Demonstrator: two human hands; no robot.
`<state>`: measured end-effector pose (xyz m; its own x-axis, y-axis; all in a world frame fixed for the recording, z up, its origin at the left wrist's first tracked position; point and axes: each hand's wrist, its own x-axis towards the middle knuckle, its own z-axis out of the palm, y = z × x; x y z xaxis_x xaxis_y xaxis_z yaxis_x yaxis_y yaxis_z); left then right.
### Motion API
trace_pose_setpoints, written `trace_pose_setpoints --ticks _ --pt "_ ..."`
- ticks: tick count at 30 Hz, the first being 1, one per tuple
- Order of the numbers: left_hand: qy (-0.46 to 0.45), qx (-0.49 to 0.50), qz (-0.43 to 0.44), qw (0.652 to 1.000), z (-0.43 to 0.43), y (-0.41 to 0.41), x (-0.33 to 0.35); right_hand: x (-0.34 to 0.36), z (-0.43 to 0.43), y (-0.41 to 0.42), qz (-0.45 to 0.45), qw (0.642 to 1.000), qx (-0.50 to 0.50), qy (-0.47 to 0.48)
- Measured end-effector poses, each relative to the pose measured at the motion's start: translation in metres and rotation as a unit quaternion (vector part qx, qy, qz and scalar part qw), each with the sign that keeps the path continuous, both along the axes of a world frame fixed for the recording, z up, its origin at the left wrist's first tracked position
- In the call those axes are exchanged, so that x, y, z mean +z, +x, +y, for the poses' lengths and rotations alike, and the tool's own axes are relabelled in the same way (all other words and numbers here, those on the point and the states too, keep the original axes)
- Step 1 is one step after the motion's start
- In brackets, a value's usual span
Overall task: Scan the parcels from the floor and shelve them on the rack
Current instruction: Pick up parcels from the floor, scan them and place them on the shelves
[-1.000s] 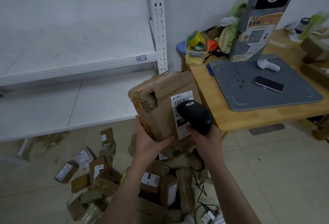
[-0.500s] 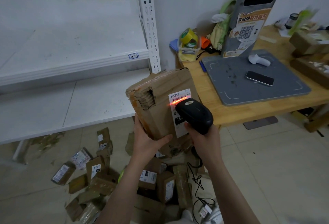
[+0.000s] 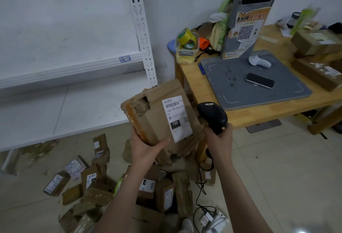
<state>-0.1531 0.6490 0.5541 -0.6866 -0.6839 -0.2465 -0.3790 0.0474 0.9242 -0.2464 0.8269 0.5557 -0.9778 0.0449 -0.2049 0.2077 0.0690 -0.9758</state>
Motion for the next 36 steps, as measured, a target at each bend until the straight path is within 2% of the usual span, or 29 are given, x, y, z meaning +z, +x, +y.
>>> trace_pose_setpoints --ticks 5,11,16,20,29,36 --pt "0.111 0.082 -0.01 0.99 0.004 -0.017 -0.008 -0.04 0.018 -0.073 -0.046 0.995 -0.012 0.088" --pt "0.191 0.104 -0.003 0.976 0.012 -0.043 -0.005 -0.09 0.024 -0.154 -0.111 0.978 0.024 0.176" --pt "0.22 0.102 -0.013 0.97 0.016 -0.067 0.007 -0.124 0.012 -0.194 -0.125 0.972 0.052 0.191" --pt "0.251 0.102 -0.009 0.963 0.013 -0.082 0.008 -0.135 0.0 -0.213 -0.104 0.958 0.075 0.255" --pt "0.25 0.113 0.01 0.961 0.012 -0.092 0.009 -0.145 -0.011 -0.229 -0.061 0.932 0.098 0.344" --pt "0.253 0.129 0.019 0.959 0.008 -0.087 0.003 -0.139 -0.019 -0.219 -0.062 0.923 0.026 0.378"
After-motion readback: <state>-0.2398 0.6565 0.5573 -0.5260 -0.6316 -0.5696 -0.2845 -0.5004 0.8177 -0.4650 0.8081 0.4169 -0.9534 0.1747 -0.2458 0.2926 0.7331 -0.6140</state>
